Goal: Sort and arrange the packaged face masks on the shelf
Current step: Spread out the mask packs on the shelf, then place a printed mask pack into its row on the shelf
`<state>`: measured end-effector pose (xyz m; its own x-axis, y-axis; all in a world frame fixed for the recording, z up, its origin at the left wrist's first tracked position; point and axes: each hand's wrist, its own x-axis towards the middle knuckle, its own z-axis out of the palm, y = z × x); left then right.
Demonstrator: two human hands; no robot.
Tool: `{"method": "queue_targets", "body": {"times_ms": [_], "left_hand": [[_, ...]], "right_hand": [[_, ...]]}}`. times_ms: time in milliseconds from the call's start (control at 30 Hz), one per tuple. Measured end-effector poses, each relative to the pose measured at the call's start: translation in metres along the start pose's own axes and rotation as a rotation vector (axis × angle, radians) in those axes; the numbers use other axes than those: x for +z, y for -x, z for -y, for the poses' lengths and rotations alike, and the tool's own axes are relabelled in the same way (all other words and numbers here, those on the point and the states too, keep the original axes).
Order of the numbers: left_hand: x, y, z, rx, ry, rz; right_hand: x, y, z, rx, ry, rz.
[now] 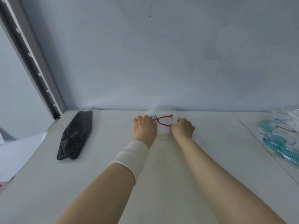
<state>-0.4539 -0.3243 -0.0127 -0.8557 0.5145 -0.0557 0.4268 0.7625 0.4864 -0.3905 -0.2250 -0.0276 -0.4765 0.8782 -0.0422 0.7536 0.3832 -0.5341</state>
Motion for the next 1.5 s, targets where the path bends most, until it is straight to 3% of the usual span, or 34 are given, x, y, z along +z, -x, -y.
{"method": "queue_targets", "body": {"times_ms": [167,267,367,567,833,1033,1267,1500], "left_hand": [[0.001,0.004,0.005,0.005,-0.089,-0.077],[-0.007,0.014,-0.005,0.189,-0.128,-0.243],[-0.005,0.03,-0.033,0.401,-0.108,-0.303],[0.046,0.073,-0.124,0.588,-0.135,-0.181],[0.15,0.167,-0.291,0.763,-0.074,-0.08],[0.209,0.218,-0.397,0.866,-0.087,0.005],[0.251,0.216,-0.471,0.906,-0.139,0.045],[0.276,0.162,-0.532,0.818,-0.127,0.079]], "right_hand": [[0.001,0.002,0.002,0.008,-0.049,0.009],[-0.025,0.008,-0.007,-0.036,-0.089,-0.051],[-0.061,0.016,-0.04,-0.134,-0.052,-0.178],[-0.14,0.019,-0.154,-0.251,0.184,-0.328],[-0.26,0.022,-0.35,-0.357,0.174,-0.508],[-0.339,0.033,-0.482,-0.134,0.136,-0.522],[-0.371,0.003,-0.557,-0.011,0.046,-0.478],[-0.402,-0.074,-0.576,-0.039,0.005,-0.381]]}}
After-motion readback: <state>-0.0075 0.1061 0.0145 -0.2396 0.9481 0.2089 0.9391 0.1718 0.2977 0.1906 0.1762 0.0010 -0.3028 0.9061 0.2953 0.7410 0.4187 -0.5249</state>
